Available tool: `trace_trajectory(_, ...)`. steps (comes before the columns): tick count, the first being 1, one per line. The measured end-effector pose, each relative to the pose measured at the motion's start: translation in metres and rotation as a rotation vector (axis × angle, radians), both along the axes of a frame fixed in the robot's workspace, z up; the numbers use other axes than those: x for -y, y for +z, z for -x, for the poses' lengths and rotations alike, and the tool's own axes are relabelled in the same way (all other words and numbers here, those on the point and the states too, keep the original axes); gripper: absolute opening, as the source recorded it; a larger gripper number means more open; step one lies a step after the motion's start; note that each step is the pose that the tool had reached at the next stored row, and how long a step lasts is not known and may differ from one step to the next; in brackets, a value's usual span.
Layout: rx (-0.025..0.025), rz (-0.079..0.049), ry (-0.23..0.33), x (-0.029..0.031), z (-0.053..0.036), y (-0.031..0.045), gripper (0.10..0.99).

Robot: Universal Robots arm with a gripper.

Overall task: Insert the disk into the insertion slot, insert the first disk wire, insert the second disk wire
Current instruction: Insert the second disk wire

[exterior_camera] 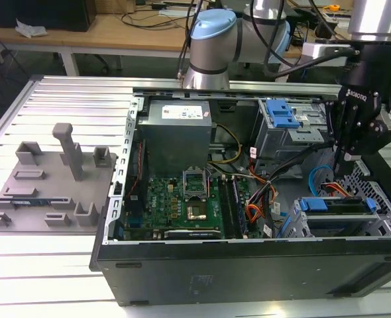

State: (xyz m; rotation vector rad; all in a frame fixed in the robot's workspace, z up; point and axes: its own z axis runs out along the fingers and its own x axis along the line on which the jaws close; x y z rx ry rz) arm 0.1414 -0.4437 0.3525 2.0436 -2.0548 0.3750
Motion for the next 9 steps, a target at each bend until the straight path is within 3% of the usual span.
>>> trace_trajectory(2, 0.0001, -0.037, 0.0, 0.0014, -0.0001, 0.0, 0.161)
trace_trajectory(3, 0.0001, -0.059, 0.0, 0.0076, -0.0002, 0.0001, 0.161)
trace_trajectory(5, 0.0001, -0.074, 0.0, 0.0168, -0.0001, 0.0, 0.161)
trace_trajectory(6, 0.0001, -0.088, 0.0, 0.0221, -0.0001, 0.0, 0.161)
trace_trajectory(8, 0.0001, -0.101, 0.0, 0.0268, -0.0001, 0.0, 0.161)
trace_trajectory(9, 0.0001, -0.113, 0.0, 0.0313, -0.0001, 0.0, 0.161)
